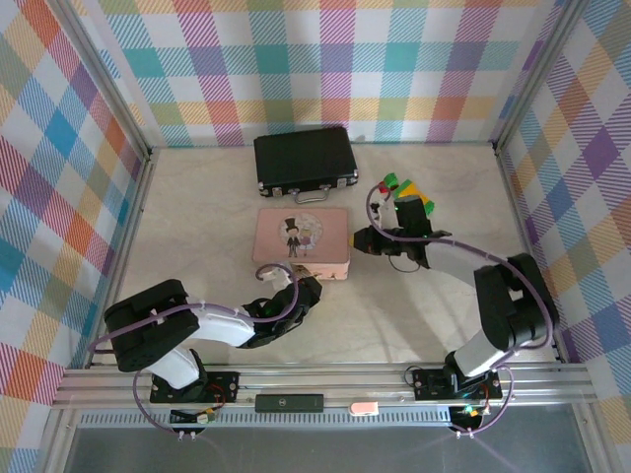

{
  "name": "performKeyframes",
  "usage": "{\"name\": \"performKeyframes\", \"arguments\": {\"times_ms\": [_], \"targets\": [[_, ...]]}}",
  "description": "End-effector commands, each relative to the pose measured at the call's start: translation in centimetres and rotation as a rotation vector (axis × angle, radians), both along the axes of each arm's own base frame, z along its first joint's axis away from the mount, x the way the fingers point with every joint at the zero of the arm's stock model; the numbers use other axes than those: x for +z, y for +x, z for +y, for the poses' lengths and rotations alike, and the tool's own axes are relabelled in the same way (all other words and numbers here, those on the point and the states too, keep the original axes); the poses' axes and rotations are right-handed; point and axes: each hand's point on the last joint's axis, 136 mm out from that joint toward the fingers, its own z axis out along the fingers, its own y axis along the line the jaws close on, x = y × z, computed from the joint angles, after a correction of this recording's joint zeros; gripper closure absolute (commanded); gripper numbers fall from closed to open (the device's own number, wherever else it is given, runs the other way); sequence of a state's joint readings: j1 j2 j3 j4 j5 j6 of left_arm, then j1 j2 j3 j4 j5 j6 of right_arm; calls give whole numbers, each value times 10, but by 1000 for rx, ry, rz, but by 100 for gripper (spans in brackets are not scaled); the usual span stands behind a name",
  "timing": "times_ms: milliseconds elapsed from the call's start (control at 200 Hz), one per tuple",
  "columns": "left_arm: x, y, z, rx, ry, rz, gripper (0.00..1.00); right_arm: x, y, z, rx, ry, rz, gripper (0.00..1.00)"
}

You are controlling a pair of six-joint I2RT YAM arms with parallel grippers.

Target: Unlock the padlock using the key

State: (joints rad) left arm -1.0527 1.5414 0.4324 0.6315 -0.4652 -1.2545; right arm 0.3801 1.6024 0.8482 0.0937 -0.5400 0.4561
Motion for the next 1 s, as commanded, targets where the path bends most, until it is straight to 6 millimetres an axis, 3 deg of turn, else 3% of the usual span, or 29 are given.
{"name": "performKeyframes", "arguments": {"times_ms": [0,125,255,445,550,650,830,995], "targets": [[28,7,-10,-1,-49,-82,100,1,13,14,13,6,-15,100],[28,14,-19,-37,-49,-86,100,15,20,17,31,-5,-51,100],[27,27,-31,-72,-85,-98,98,35,15,11,48,-49,-104,100],[24,47,-49,-113,-172,-122,89,62,-12,-4,68,-87,-150,100],[22,51,-56,-130,-163,-122,73,75,-32,-9,94,-73,-164,100],[21,47,-49,-125,-150,-119,60,86,-55,-9,152,-37,-174,100],[28,27,-23,-140,-112,-106,49,106,-96,-5,296,66,-219,100],[58,6,-7,-210,-52,-112,40,119,-120,1,398,156,-221,100]]}}
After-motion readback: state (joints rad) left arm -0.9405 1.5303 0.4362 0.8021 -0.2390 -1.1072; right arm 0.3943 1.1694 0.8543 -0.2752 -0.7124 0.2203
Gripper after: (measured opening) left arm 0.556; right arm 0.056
